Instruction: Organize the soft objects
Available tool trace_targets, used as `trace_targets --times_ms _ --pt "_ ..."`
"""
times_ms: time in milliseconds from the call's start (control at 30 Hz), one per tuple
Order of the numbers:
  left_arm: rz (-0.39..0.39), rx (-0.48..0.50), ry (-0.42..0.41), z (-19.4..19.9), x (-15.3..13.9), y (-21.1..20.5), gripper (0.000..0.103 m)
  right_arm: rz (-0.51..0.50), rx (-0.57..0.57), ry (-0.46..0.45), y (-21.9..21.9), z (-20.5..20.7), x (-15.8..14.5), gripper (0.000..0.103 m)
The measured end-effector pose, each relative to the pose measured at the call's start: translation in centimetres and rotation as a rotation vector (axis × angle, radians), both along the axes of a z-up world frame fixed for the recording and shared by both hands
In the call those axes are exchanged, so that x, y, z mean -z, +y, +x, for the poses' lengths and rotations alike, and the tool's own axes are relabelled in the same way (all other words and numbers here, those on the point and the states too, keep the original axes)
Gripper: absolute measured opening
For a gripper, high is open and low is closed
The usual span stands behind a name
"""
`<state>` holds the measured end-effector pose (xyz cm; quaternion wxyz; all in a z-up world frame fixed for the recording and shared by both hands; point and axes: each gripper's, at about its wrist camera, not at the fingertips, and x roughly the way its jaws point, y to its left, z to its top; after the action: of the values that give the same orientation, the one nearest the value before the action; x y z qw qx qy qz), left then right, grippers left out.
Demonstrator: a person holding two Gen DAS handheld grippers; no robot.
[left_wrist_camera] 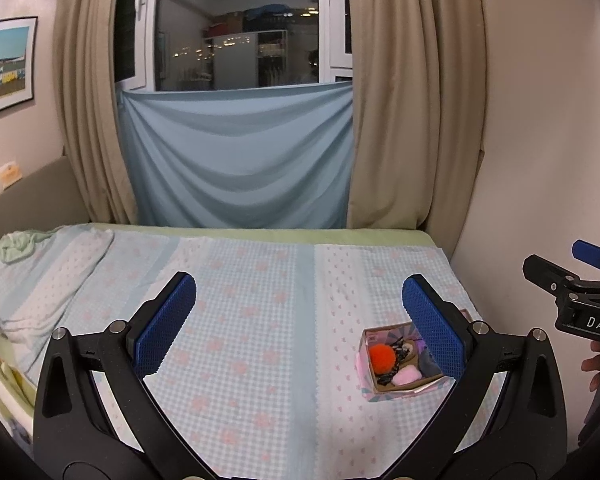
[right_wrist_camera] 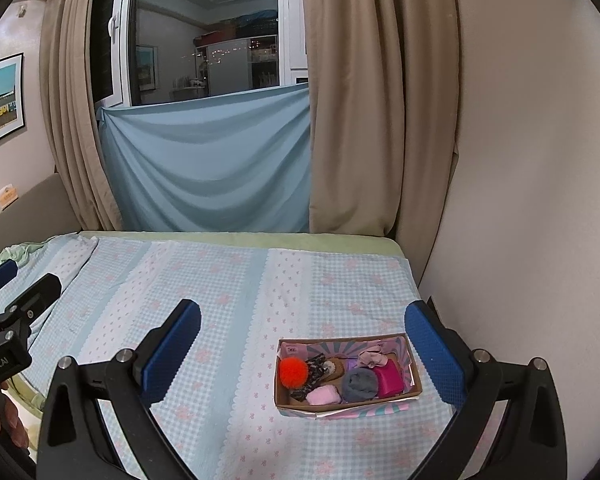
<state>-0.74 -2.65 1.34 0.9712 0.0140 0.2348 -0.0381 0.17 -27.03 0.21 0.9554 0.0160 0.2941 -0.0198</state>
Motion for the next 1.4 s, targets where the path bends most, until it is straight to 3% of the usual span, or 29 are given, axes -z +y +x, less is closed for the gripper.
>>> trace_targets --times_ms 1400 --pt "-0.004 0.043 0.021 3.3 0.6 1.1 0.103 -0.012 0.039 0.0 -1.0 2.4 -0.2 0.102"
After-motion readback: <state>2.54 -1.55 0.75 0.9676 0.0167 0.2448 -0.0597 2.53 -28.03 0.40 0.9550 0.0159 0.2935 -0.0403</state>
